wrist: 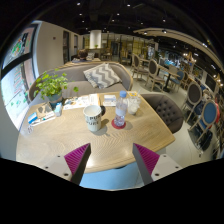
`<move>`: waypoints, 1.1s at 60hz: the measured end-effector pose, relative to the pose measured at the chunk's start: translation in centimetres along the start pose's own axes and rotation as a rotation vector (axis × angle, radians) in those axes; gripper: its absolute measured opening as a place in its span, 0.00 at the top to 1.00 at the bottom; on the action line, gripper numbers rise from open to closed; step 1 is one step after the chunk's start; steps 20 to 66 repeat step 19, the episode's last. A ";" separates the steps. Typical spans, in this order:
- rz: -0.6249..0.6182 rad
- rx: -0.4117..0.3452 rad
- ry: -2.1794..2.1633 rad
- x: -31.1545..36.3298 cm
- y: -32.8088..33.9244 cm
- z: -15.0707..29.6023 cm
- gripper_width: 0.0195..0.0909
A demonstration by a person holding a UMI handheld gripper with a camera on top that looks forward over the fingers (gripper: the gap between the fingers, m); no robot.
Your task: Pour water
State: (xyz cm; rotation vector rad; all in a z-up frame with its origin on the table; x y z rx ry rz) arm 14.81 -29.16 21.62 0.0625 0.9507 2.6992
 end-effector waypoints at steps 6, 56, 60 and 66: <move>-0.003 -0.001 0.013 -0.1 1.3 -0.3 0.08; 0.020 -0.001 0.035 1.0 2.1 -0.7 0.07; 0.020 -0.001 0.035 1.0 2.1 -0.7 0.07; 0.020 -0.001 0.035 1.0 2.1 -0.7 0.07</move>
Point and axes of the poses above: the point between the fingertips, and its own axes, seen from behind it with the camera up: x to the left, z up, y backward, against the way the camera looks, the point moved 2 cm from there along y, backward, against the way the camera looks, and after that the axes turned 4 degrees about -x, right-handed, at the moved point
